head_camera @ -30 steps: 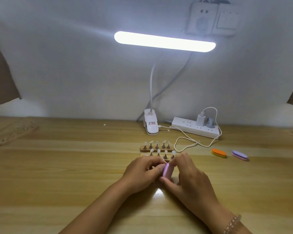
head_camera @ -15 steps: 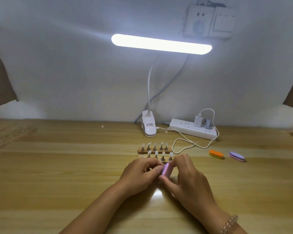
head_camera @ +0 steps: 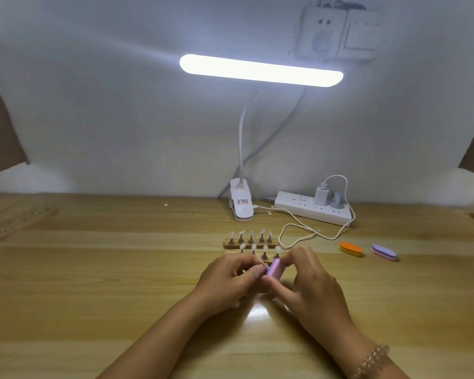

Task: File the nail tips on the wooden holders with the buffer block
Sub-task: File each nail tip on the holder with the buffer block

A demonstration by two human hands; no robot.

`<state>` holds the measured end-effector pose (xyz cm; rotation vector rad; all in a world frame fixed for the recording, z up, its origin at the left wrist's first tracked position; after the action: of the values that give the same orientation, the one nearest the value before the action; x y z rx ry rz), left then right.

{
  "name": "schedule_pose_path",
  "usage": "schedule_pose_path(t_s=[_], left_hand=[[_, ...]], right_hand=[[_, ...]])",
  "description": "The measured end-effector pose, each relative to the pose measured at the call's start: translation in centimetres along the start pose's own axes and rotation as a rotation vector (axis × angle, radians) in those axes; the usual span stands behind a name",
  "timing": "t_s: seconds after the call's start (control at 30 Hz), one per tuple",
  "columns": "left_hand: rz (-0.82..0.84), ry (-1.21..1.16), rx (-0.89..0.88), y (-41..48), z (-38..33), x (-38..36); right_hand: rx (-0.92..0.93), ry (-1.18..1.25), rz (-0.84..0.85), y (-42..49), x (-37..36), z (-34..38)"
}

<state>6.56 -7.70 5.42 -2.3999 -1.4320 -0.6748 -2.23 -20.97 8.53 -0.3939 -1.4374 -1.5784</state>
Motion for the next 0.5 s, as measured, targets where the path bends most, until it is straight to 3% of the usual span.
schedule_pose_path(t_s=[0.17,0.4,0.5], left_hand=[[-0.004,-0.002,-0.015,0.0,-0.2,0.1],[-0.011,-0.042,0.002,0.1,0.1,0.1],[-0.015,-0.1,0.016,0.2,0.2,0.2]], right_hand=[[0.118,-0.026,0.103,-0.2,-0.9,1.3],[0.085,0.137,0.017,-0.4,-0.4,0.9],[-0.017,0.201,-0.106,-0.2,0.4,-0.2]])
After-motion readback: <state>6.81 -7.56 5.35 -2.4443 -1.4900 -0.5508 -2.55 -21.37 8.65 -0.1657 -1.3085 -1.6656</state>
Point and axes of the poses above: each hand's wrist, its own y-axis towards the middle knuckle, its own x-axis out of the back of the hand, z = x × y, the point moved 6 cm from there along y, towards the middle knuckle, and after that the axes turned 14 degrees about x, right-handed, at the moved point
